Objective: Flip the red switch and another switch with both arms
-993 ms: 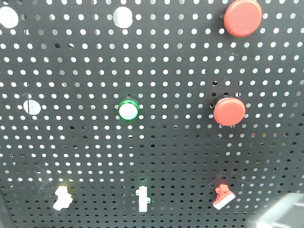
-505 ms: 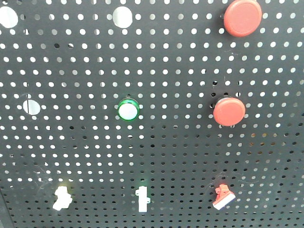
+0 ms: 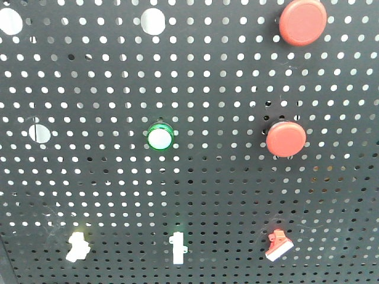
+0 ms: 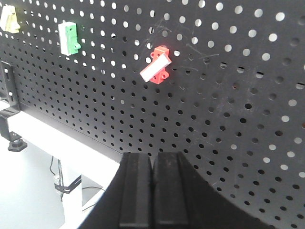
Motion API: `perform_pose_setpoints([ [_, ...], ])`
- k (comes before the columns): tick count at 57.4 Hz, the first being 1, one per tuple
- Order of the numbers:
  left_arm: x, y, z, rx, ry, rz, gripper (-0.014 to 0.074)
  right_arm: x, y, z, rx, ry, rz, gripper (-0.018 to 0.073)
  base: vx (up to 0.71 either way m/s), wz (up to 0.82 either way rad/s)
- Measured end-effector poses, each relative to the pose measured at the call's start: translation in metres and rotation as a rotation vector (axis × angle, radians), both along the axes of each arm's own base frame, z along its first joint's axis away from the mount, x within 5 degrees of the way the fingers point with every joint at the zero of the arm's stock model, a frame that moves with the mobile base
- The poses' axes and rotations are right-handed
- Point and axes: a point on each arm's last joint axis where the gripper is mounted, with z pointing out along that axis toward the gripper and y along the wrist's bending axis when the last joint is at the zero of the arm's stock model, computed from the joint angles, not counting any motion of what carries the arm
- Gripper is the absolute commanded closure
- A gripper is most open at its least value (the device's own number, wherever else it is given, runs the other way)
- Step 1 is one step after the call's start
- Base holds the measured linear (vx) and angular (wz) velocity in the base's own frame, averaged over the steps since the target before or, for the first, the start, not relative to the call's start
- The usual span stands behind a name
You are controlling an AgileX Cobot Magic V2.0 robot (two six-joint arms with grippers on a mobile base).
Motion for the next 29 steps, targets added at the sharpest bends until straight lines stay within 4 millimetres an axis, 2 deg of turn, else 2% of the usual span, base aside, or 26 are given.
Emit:
perform_pose_setpoints([
  [9,0.000,0.000,-0.003,0.002,0.003,-0.001,0.0594,0.000,0.000,0.000,0.000,0.000,0.000,0.0566,0.00,0.00],
  [18,-0.007,0.006,-0.024,-0.019,-0.084,0.047,0.0594,0.000,0.000,0.000,0.000,0.000,0.000,0.0566,0.00,0.00],
  [24,-0.013,0.011,-0.049,-0.075,-0.208,0.107,0.0594,0.000,0.000,0.000,0.000,0.000,0.000,0.0566,0.00,0.00],
  [29,-0.011,0.012,-0.079,-0.116,-0.226,0.168,0.0594,0.000,0.000,0.000,-0.002,0.001,0.000,0.0566,0.00,0.00],
])
